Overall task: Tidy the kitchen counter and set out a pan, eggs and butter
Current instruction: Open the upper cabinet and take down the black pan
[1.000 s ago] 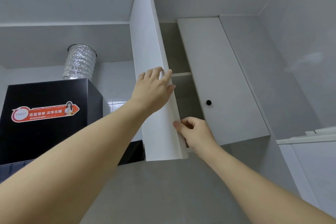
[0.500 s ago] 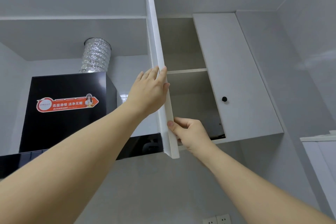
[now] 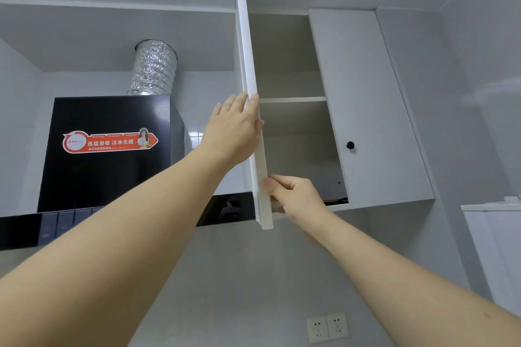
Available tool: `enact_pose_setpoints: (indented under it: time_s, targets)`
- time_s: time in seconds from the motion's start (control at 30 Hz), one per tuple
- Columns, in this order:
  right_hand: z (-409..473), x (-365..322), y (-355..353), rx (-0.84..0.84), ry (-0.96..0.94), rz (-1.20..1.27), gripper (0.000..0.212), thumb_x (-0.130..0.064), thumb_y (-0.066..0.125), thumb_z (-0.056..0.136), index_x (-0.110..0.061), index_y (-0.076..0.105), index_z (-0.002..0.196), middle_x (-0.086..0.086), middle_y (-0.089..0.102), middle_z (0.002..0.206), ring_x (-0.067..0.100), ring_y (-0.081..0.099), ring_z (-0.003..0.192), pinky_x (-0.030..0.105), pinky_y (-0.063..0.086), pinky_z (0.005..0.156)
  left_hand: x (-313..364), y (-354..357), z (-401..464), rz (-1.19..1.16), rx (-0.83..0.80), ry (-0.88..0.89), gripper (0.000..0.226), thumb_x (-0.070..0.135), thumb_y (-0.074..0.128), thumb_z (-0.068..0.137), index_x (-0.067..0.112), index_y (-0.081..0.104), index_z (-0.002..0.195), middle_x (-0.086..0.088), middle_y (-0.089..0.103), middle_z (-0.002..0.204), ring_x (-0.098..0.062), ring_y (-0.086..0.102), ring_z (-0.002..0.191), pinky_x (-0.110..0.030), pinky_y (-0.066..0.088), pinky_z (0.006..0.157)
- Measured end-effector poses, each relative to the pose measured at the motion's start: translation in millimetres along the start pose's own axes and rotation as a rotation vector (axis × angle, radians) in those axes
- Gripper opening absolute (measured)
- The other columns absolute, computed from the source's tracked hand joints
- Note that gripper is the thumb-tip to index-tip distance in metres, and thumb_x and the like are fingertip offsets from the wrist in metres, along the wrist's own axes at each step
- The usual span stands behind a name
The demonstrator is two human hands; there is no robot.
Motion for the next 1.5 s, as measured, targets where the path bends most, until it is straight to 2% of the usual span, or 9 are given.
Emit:
enact_pose_setpoints:
  time_s: [0.07, 0.13, 0.23, 0.3, 0.4, 0.53, 0.93, 1.23, 1.5]
  targets:
    - [-1.8, -7.1, -25.6, 0.042, -0.052, -0.211, 0.030, -0.041, 0.049, 0.098, -0.020, 0.070, 0.093, -0.005, 0.062, 0.074, 0.014, 0.056, 0.072, 0.028, 0.045, 0.074, 7.1, -7.2, 1.8, 0.088, -0.017, -0.029, 0.055, 0.028, 0.036, 0.099, 0.012, 0.023, 0.150, -0.010, 0.024, 0.155, -0.032, 0.023, 0.141, -0.049, 0.023, 0.113]
    - [1.7, -15.8, -56.3, 0.077, -0.142, -0.525, 0.037, -0.038, 0.041, 0.100, -0.014, 0.057, 0.078, -0.002, 0.050, 0.070, 0.021, 0.049, 0.071, 0.031, 0.038, 0.065, 18.0, -12.8, 3.5, 0.150, -0.028, -0.062, 0.058, 0.023, 0.039, 0.095, 0.010, 0.023, 0.149, -0.008, 0.019, 0.156, -0.032, 0.020, 0.140, -0.049, 0.020, 0.115]
    - [12.8, -23.0, -96.9, -0.009, -0.216, -1.215, 0.031, -0.034, 0.036, 0.102, -0.014, 0.055, 0.116, 0.004, 0.053, 0.116, 0.028, 0.054, 0.105, 0.037, 0.044, 0.084, 39.6, -11.6, 7.8, 0.189, -0.055, -0.082, 0.064, 0.019, 0.033, 0.093, 0.008, 0.012, 0.153, -0.010, 0.005, 0.161, -0.031, 0.004, 0.147, -0.048, 0.004, 0.120]
    - [20.9, -24.6, -122.9, -0.081, -0.283, -1.585, 0.027, -0.029, 0.038, 0.101, -0.013, 0.048, 0.121, 0.005, 0.050, 0.122, 0.026, 0.053, 0.106, 0.036, 0.041, 0.084, 59.1, -9.6, 15.5, 0.205, -0.045, -0.069, 0.065, 0.019, 0.030, 0.094, 0.006, 0.006, 0.154, -0.010, 0.000, 0.162, -0.031, -0.004, 0.148, -0.047, -0.002, 0.120]
    - [30.8, -30.0, -150.8, -0.065, -0.329, -1.754, 0.028, -0.014, 0.044, 0.094, -0.014, 0.045, 0.121, 0.005, 0.049, 0.120, 0.025, 0.050, 0.108, 0.034, 0.038, 0.088, 87.1, -1.0, 22.5, 0.189, -0.033, -0.074, 0.065, 0.019, 0.027, 0.095, 0.004, 0.002, 0.153, -0.011, -0.004, 0.162, -0.030, -0.007, 0.148, -0.045, -0.005, 0.120]
    - [51.2, -20.1, -183.1, -0.019, -0.293, -2.046, 0.059, -0.011, 0.050, 0.087, -0.013, 0.029, 0.142, 0.008, 0.037, 0.140, 0.028, 0.035, 0.130, 0.045, 0.026, 0.109, 137.5, 43.4, 19.6, 0.041, -0.119, -0.108, 0.066, 0.023, 0.028, 0.097, 0.003, 0.000, 0.153, -0.011, -0.006, 0.162, -0.029, -0.009, 0.149, -0.044, -0.003, 0.121]
    - [116.9, 57.0, -214.7, -0.071, -0.078, -2.422, 0.082, -0.026, 0.047, 0.096, -0.013, -0.012, 0.152, 0.009, -0.011, 0.160, 0.031, -0.011, 0.147, 0.051, -0.003, 0.118, 193.8, 229.1, 13.0, -0.253, -0.417, -0.043, 0.063, 0.025, 0.026, 0.100, 0.003, 0.000, 0.153, -0.010, -0.003, 0.162, -0.027, -0.005, 0.149, -0.043, 0.003, 0.120]
    - [191.6, 111.1, -198.6, -0.121, -0.228, -2.544, 0.078, -0.027, 0.040, 0.098, -0.022, -0.017, 0.151, 0.003, -0.022, 0.159, 0.031, -0.018, 0.146, 0.054, -0.008, 0.116, 187.2, 329.8, 33.6, -0.451, -0.616, -0.032, 0.061, 0.025, 0.026, 0.101, 0.005, 0.001, 0.154, -0.008, 0.002, 0.163, -0.025, -0.002, 0.149, -0.043, 0.003, 0.121]
    - [223.5, 140.5, -214.8, -0.136, -0.215, -2.633, 0.081, -0.022, 0.039, 0.098, -0.030, -0.024, 0.148, 0.000, -0.025, 0.158, 0.029, -0.018, 0.146, 0.054, -0.010, 0.115, 196.2, 371.5, 38.1, -0.674, -0.726, 0.008, 0.054, 0.025, 0.030, 0.101, 0.014, 0.016, 0.152, -0.010, 0.030, 0.154, -0.028, 0.030, 0.140, -0.039, 0.025, 0.114]
Point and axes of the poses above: each hand's wrist, its own z-axis towards the middle knuckle, its own y-axis out of the palm, x = y × z, the point moved 5 cm from there along z, towards the middle knuckle
